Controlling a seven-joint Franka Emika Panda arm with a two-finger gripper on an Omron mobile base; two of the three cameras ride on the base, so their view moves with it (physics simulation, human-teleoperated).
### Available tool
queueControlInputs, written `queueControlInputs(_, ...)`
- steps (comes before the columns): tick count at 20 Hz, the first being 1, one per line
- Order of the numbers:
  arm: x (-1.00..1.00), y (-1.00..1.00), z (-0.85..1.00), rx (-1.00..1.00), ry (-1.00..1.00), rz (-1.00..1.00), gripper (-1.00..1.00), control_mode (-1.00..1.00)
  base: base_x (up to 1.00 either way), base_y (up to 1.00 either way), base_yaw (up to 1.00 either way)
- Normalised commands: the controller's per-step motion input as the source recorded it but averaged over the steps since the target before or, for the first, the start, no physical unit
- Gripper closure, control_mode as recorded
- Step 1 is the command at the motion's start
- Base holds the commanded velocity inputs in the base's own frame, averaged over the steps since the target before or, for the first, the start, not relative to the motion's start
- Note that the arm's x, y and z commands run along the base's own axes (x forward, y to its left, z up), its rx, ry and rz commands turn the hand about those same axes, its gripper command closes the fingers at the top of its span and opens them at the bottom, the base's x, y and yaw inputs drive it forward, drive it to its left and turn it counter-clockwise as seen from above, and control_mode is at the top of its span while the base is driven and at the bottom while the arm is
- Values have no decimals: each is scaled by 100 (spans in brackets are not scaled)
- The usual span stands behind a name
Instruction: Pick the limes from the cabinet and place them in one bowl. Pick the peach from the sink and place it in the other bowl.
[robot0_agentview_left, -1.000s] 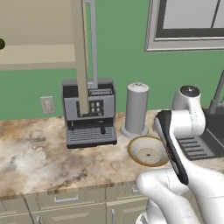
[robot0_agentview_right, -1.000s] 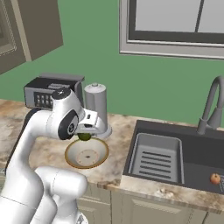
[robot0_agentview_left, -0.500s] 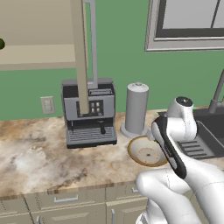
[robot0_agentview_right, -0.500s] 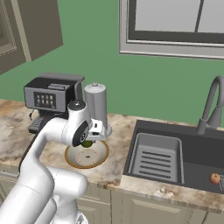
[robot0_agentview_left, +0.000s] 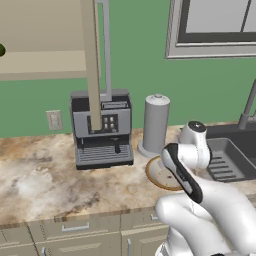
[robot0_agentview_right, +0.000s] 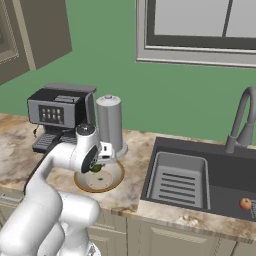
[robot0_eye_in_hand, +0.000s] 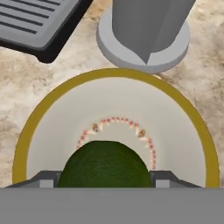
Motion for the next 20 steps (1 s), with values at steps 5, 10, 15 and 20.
queueControlInputs(5, 42, 0, -42, 0, 7, 8, 100, -100, 0, 0, 0)
queueControlInputs(10, 17, 0, -55, 0, 2, 4, 100, -100, 0, 0, 0)
queueControlInputs(15, 3, 0, -49, 0, 1, 2, -100, -100, 0, 0, 0)
queueControlInputs(20, 1, 0, -34, 0, 0, 1, -100, -100, 0, 0, 0)
